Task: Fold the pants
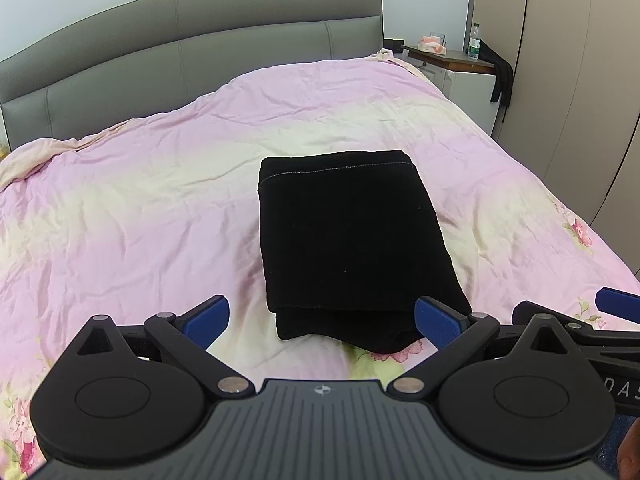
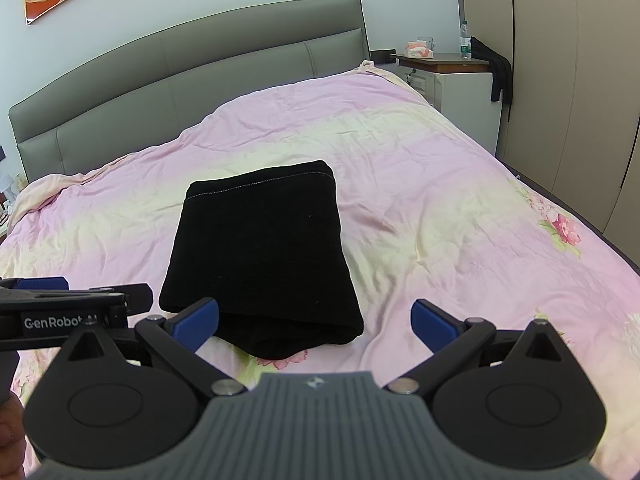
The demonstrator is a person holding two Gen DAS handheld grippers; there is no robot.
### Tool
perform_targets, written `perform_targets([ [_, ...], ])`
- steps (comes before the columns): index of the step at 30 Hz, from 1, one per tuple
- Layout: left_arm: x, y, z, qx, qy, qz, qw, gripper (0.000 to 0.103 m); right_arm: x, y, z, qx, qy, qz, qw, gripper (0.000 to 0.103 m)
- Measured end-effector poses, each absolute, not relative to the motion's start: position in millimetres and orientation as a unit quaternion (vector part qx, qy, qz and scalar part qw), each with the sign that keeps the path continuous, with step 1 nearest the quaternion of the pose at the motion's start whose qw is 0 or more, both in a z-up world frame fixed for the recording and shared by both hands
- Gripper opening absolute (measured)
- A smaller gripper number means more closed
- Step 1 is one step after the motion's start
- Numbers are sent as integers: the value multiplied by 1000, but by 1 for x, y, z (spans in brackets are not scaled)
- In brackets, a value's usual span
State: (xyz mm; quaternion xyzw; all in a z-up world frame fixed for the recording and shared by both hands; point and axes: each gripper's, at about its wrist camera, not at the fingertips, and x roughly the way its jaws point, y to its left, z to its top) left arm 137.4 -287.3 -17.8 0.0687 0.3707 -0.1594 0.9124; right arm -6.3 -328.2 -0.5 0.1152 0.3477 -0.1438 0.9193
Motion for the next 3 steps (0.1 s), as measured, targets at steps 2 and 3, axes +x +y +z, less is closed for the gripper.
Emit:
perform_targets([
  [2,136,-287,-18,70,366,-161,914,103,-7,-328,0,115,348,-143,919,98],
  [3,136,-287,-18,71,366,-163,914,103,-7,-328,0,115,348,-143,919,98],
])
